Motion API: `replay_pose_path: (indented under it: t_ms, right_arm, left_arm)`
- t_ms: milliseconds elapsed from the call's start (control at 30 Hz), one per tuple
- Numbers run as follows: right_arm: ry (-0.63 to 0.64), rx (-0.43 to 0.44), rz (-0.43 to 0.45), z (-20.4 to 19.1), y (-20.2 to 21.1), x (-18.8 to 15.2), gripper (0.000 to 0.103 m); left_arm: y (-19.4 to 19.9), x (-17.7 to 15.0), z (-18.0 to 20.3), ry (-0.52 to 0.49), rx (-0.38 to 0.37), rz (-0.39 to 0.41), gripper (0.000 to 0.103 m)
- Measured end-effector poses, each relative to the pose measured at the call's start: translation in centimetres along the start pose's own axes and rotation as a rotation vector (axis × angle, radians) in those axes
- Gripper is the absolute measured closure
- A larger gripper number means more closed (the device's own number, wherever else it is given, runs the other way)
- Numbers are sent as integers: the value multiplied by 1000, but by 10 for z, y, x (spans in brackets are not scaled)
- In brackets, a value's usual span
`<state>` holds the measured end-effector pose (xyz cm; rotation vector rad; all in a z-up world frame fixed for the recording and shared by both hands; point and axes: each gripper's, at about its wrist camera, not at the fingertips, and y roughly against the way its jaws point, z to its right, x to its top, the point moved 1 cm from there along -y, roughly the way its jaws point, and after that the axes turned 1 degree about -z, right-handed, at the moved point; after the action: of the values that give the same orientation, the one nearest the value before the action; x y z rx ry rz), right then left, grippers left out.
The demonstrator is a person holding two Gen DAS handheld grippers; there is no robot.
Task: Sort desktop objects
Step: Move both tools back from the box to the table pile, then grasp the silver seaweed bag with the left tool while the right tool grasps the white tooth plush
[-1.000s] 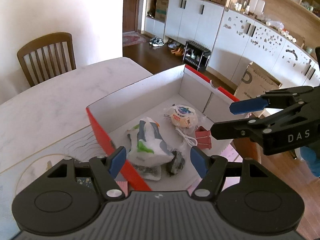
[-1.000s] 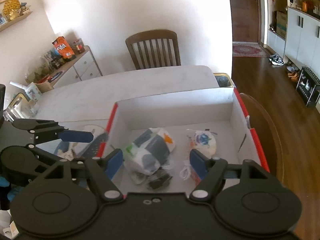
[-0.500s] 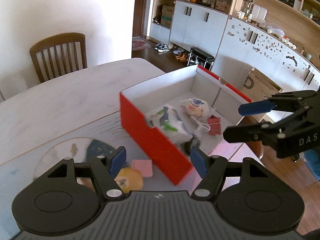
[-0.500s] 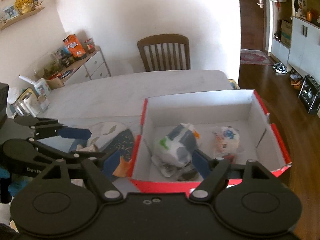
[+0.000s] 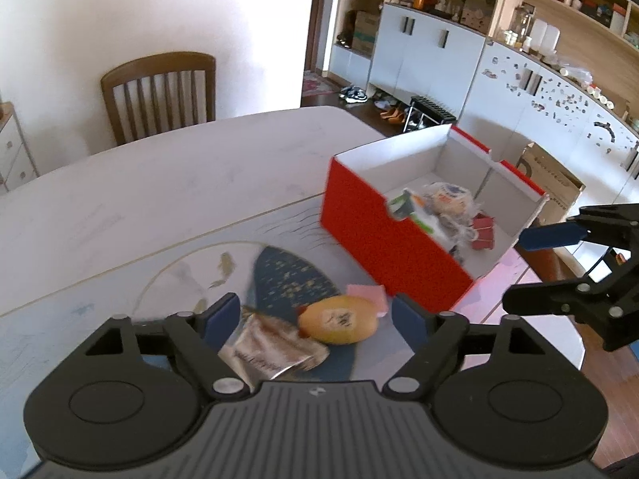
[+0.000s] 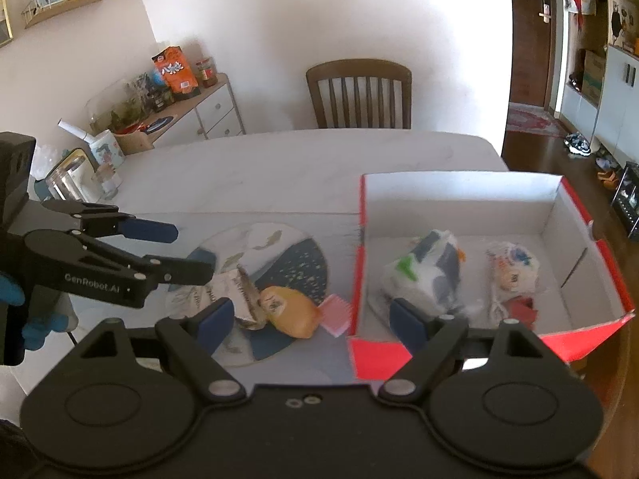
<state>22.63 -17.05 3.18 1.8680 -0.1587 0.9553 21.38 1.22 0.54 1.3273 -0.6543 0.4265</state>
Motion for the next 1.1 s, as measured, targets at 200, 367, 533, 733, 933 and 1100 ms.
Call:
replay_pose_path:
  t_ms: [200,367,533,733,933,1100]
  right_arm:
    - [13,9,-24,-26,-14,-7,18]
    - [52,16,-41,-54,-27,-18,15]
    - [85,17,-54,-81,-42,-29,11]
    - [105,13,-76,-107,-68,-42,11]
    - [129,-13,-114,-126,-104,-52,11]
    - [129,-24,-150,-137,-126,-59,11]
  left_arm:
    - [-3,-11,-21,-11,2,-9,11]
    - [-13,-18,-34,-13,-1,-25,1]
    - [-31,-22,-44,-35,-4,-41,1]
    - [-53,-25,-47,-80,-9,-59,0]
    - [-70,-25,-48,-125,-5,-64,0]
    - [-80,-21,-46,-183,-13,-60,0]
